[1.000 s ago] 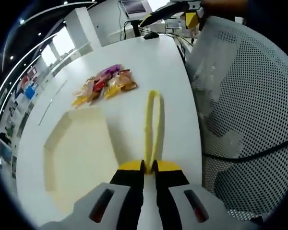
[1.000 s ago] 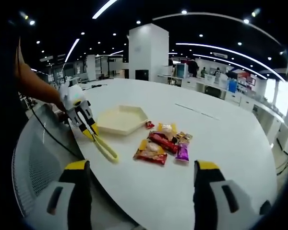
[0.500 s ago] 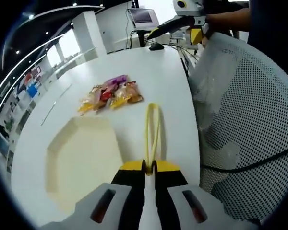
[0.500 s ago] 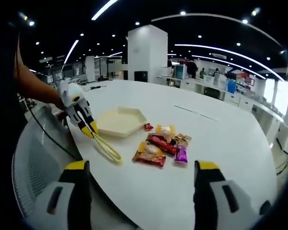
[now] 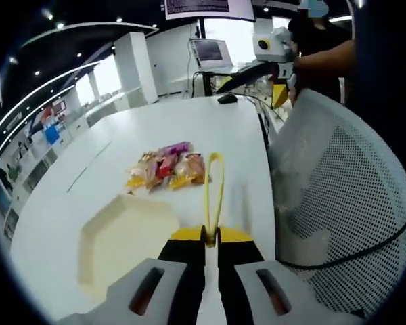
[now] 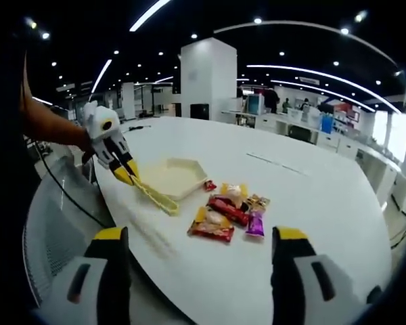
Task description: Place the target food into the container with the food tongs after gripping and lifting it, then release it inside without dropping or visibly crushing the food.
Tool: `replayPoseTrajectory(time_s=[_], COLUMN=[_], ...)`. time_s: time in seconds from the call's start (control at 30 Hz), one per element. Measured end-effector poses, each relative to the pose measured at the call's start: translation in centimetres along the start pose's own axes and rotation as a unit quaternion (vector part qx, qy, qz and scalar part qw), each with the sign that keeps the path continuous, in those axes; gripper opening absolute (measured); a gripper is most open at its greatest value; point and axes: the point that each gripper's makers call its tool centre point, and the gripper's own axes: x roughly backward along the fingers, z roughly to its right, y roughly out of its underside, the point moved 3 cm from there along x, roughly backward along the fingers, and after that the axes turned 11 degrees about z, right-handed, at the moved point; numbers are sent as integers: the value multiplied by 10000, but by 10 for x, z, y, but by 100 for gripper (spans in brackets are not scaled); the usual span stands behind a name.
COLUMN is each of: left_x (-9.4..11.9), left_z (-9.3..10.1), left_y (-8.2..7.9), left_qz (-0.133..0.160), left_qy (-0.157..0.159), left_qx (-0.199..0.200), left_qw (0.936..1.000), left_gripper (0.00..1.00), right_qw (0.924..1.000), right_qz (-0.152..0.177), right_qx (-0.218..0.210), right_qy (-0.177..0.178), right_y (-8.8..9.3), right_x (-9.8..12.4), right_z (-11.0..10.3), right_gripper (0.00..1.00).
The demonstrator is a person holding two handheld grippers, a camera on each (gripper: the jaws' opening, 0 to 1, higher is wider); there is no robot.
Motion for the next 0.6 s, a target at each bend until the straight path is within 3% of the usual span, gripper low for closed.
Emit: replayPoseTrajectory(time_s=[0.13,0.33,0.6], left_x=[6,25,56], left_z=[-5,-24,-35], left_y=[-23,-67,-105], left_qz=[415,956,1268], left_qy=[31,-118,-53], left_qx=[245,265,220], left_qw=[9988,9950,9917], left_gripper=[0,0,0], right_qw=[9996,9984,9958], right_qz=[234,487,605], right_qx=[-138,-7,270], right_qy=[-92,-290,-639], right_y=[-22,-58,-97], right_x=[-2,-5,-12], right_z=[4,4,4], right_gripper=[85,83,74])
